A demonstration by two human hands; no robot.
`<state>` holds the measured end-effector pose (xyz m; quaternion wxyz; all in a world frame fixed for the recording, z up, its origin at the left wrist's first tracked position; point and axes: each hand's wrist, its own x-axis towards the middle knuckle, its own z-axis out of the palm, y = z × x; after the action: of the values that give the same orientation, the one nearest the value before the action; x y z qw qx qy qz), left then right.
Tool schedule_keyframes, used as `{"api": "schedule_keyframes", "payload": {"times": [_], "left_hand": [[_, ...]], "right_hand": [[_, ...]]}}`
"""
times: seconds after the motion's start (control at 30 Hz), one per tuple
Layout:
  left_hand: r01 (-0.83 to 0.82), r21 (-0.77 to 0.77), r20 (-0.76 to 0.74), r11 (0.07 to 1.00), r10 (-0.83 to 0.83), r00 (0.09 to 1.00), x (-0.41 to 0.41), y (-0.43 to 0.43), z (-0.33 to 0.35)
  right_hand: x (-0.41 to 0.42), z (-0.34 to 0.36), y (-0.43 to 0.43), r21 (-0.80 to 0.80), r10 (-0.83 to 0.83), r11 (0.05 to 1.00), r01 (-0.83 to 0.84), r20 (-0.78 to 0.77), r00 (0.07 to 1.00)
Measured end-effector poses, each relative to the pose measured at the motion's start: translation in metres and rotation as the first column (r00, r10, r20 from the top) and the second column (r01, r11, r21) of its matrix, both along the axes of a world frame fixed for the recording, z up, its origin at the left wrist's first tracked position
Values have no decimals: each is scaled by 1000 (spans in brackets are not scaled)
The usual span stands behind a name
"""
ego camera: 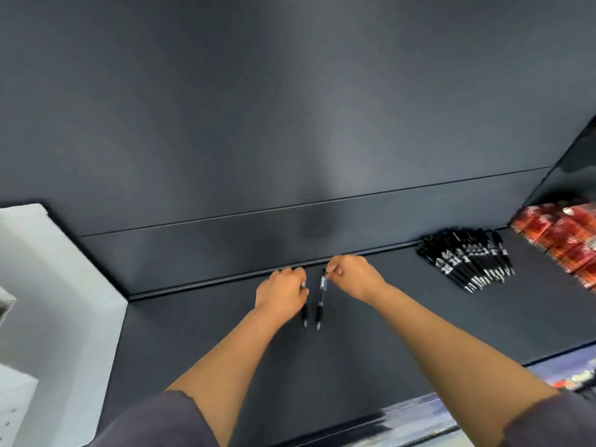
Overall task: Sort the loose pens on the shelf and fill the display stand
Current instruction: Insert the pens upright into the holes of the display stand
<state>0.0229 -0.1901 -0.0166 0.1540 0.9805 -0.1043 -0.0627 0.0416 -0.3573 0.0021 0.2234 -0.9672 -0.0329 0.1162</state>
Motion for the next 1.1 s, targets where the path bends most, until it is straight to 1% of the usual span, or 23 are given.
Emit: {"api": "schedule_keyframes", "payload": {"times": [0.1, 0.2, 0.33, 0.47, 0.57, 0.63, 0.7, 0.73, 0.77, 0.8, 0.87, 0.93, 1.0, 1.1], "left_hand": [[-36, -11, -62, 999, 36, 997, 17, -10, -11], [-103, -17, -121, 995, 100, 988, 33, -16, -25], [-148, 39, -207, 988, 153, 966, 44, -17, -44], [-133, 62, -169, 989, 142, 975, 52, -18, -54], [-165, 27, -201, 986, 167, 965, 58, -16, -53], [-217, -39, -266, 975, 199, 943, 61, -11, -50], [-259, -177, -325, 950, 192, 926, 63, -6, -46], [-273, -287, -334, 918, 171, 927, 64, -4, -44], [-289, -416, -330, 862, 153, 931, 64, -2, -41], [-307, -536, -321, 786, 147, 936, 63, -1, -37], [-335, -687, -305, 645, 163, 938, 57, 3, -26], [-338, -753, -293, 564, 172, 940, 50, 6, -14], [-315, -781, -255, 540, 184, 949, 40, 11, -3], [-287, -811, -208, 509, 208, 956, 17, 22, 15]], "right_hand": [[13, -12, 0, -44, -37, 998, 34, -64, 997], [27, -26, 8, -116, -149, 984, 134, -126, 981], [36, -47, 25, -195, -263, 955, 225, -202, 943], [45, -60, 39, -205, -286, 947, 248, -183, 941], [49, -59, 44, -209, -275, 948, 238, -171, 946], [52, -54, 42, -136, -286, 955, 265, -169, 943], [54, -49, 36, 41, -306, 947, 317, -175, 936], [55, -45, 33, 150, -311, 929, 338, -176, 934], [55, -41, 30, 256, -311, 901, 350, -180, 933], [53, -36, 28, 344, -299, 873, 346, -184, 936], [47, -24, 28, 441, -264, 843, 307, -159, 951], [40, -13, 32, 475, -255, 834, 281, -120, 959], [29, 0, 38, 520, -249, 810, 269, -110, 962], [8, 18, 51, 609, -189, 758, 234, -138, 972]]}}
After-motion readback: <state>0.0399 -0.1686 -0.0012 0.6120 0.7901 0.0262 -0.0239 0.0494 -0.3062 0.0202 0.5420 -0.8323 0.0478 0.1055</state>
